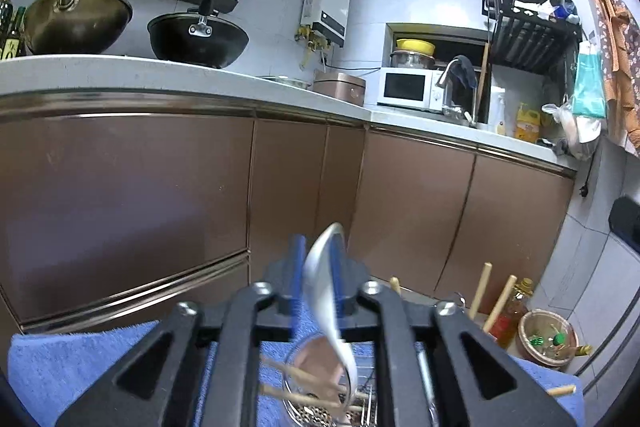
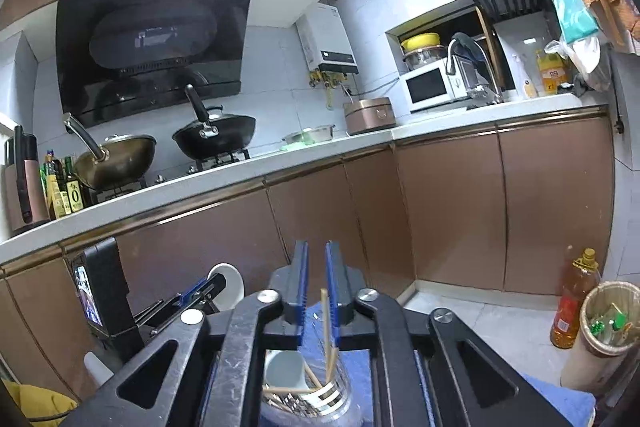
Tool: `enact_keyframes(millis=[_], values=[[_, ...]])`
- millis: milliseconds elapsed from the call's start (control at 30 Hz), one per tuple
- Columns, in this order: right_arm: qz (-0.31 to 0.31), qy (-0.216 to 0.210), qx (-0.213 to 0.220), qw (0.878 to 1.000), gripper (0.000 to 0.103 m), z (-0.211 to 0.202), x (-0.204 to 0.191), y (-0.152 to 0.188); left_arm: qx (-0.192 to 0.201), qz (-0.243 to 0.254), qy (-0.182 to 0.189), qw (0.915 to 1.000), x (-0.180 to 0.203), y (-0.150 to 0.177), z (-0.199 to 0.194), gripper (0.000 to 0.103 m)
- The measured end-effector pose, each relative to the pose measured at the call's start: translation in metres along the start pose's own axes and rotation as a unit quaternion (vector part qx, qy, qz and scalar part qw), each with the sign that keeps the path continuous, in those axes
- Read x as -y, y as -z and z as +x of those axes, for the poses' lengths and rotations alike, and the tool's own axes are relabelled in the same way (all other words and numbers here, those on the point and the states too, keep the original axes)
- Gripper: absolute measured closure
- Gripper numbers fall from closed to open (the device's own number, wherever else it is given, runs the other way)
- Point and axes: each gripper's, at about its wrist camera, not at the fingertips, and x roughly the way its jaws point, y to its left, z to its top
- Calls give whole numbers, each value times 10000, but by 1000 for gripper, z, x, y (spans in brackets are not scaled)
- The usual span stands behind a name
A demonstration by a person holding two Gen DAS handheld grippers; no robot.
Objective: Organize utensils
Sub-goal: 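Insert the spoon into the holder with the left tool while the right tool inserts its chopstick, then open both tools and pull them back from the holder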
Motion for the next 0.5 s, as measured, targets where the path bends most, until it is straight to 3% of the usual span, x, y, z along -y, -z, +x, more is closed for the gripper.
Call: enact_keyframes(millis=[67,233,500], values=[[57,62,-61,9999,82,-5,4,5,9,-13,55,10000,-1,-1,-6,67],[277,303,-326,9986,71,-17,14,15,-69,52,54,9999,-4,-8,-26,64],[287,822,-666,9940,51,-40,5,24,-455,113,-36,9989,-17,-20,-74,49]])
